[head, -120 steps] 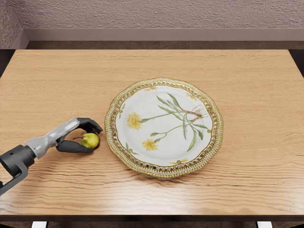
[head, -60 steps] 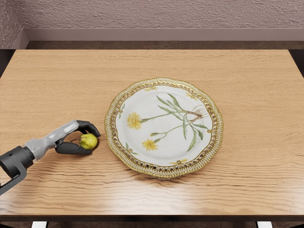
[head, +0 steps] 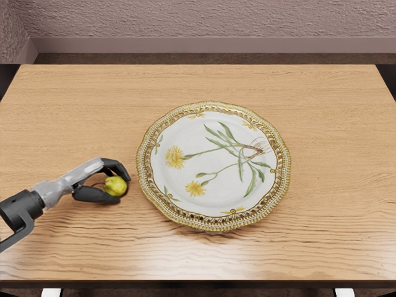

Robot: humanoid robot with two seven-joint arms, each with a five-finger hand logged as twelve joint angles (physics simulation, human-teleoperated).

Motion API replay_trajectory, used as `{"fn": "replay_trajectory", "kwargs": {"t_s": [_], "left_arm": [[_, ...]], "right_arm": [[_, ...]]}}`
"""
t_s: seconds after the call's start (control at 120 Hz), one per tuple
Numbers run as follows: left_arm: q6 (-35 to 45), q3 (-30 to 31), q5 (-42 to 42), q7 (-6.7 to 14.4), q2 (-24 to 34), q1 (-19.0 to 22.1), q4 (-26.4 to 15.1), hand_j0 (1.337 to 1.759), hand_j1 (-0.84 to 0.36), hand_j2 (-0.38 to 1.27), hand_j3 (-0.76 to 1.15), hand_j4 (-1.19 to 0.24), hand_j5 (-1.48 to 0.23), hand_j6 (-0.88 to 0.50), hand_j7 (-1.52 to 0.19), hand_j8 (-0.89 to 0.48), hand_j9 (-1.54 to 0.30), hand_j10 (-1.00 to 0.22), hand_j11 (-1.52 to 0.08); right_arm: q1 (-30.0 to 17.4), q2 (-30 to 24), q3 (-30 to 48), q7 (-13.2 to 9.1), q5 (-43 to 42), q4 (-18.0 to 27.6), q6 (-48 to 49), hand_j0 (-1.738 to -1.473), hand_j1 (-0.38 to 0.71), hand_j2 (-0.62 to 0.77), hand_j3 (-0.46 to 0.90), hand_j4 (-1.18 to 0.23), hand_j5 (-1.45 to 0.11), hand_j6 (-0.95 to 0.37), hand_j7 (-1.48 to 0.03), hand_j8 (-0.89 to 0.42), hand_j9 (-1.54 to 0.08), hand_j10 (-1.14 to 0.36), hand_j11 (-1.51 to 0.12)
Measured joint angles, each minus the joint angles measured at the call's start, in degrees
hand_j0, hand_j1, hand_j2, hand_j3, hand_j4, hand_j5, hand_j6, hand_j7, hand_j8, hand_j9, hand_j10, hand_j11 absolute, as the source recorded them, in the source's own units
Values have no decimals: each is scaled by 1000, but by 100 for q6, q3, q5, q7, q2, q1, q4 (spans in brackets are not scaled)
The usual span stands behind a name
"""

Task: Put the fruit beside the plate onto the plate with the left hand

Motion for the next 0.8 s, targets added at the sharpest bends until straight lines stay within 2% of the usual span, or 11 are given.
{"fn": "replay_trajectory", "kwargs": {"t_s": [0.167, 0.483, 0.8], "left_arm": [[-21, 0, 4, 34, 154, 0, -117, 1656, -290, 259, 0, -637, -804, -582, -802, -470, -825, -633, -827], [-201, -8, 4, 53, 224, -53, -186, 1655, -310, 277, 0, -651, -885, -541, -862, -442, -871, -604, -875], [-699, -88, -131, 75, 478, -507, -258, 1654, -311, 289, 0, -660, -922, -530, -896, -428, -904, -601, -901]], "right_arm": [[0, 0, 1, 0, 0, 0, -19, -1658, -310, -7, 0, -33, -43, -33, -43, -33, -43, -33, -43], [0, 0, 17, 8, 8, 0, -26, -1658, -310, -7, 0, -33, -43, -33, -43, -33, -43, -33, -43], [0, 0, 21, 9, 8, 0, -26, -1658, -310, -7, 0, -33, -43, -33, -43, -33, -43, -33, -43]]}}
